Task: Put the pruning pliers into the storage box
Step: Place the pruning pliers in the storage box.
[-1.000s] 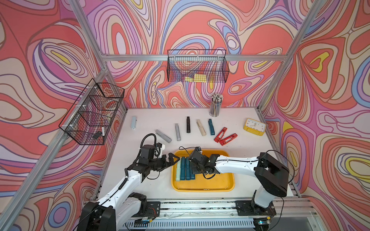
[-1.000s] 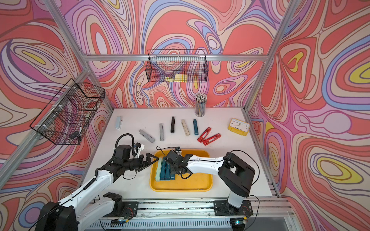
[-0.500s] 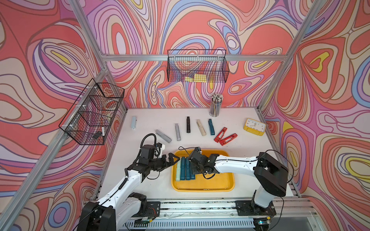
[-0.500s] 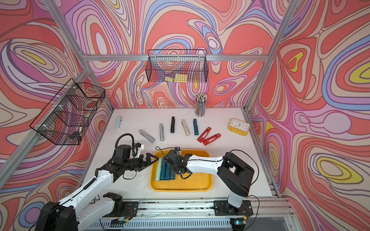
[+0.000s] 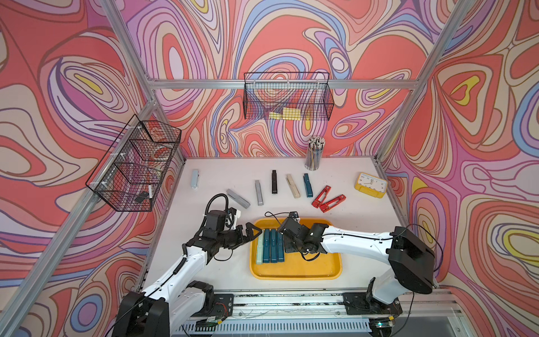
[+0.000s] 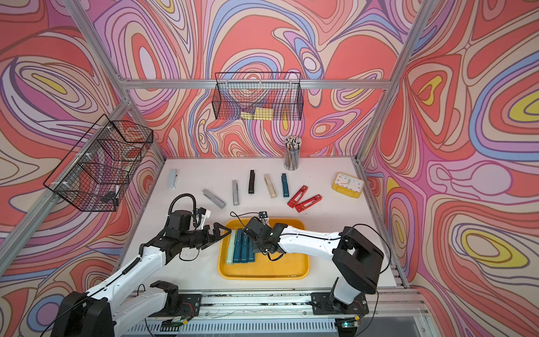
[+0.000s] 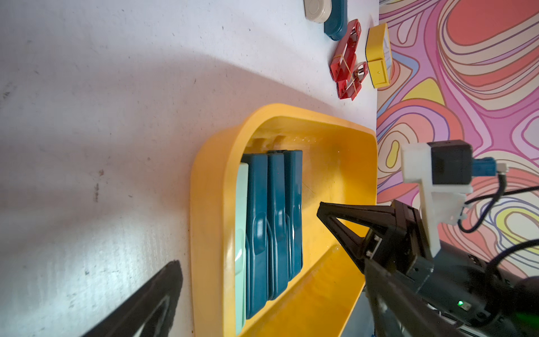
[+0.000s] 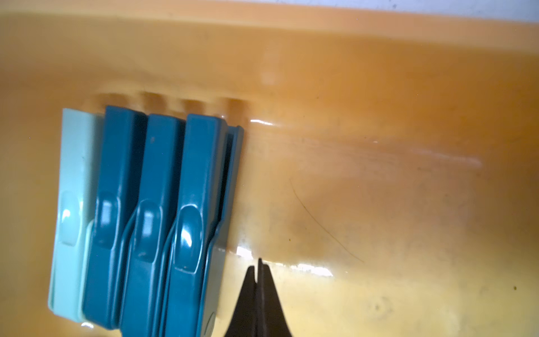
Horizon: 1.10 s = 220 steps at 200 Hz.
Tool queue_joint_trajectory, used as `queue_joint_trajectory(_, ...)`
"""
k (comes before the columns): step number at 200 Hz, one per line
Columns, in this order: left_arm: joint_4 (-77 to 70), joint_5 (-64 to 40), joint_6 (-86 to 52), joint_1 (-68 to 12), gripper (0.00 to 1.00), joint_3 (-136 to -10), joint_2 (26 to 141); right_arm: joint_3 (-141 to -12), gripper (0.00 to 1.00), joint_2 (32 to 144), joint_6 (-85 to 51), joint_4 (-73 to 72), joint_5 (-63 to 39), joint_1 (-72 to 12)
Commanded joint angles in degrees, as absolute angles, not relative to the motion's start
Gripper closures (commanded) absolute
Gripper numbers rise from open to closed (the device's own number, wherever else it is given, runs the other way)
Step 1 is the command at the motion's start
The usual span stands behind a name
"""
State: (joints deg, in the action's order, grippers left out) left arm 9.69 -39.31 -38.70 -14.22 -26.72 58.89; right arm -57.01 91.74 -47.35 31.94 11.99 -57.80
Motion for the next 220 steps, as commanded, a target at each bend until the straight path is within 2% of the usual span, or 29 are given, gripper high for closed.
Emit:
queue_joint_trajectory(1, 12.5, -38.9, -36.4, -14.4, 0.01, -31.0, 59.4, -56.3, 0.86, 89.6, -46.1, 33.9, 13.8, -56.8)
queue_joint_trajectory(18, 13.3, -38.8, -36.0, -14.4, 0.01, -32.5, 59.5, -56.7, 0.7, 88.7, -44.6, 34.1, 13.4, -55.7)
queue_joint_trajectory(29, 13.6, -38.9, -36.0, -14.4, 0.01, -33.3, 59.7, -57.0, 0.64, 88.0, -43.4, 34.2, 13.3, -54.8)
queue_joint_trajectory(77, 14.7, -38.1, -35.0, -14.4, 0.01, -37.7, 61.9, -60.6, 0.5, 86.1, -35.9, 35.6, 10.9, -47.7)
queue_joint_trajectory(134, 14.4, -39.0, -35.5, -14.4, 0.01, -43.5, 66.7, -66.8, 0.45, 87.8, -29.1, 36.9, 8.6, -41.3)
queue_joint_trajectory(220, 14.3, -39.9, -34.1, -14.5, 0.01, -51.8, 75.2, -73.5, 0.44, 94.2, -23.3, 37.3, 3.2, -34.0)
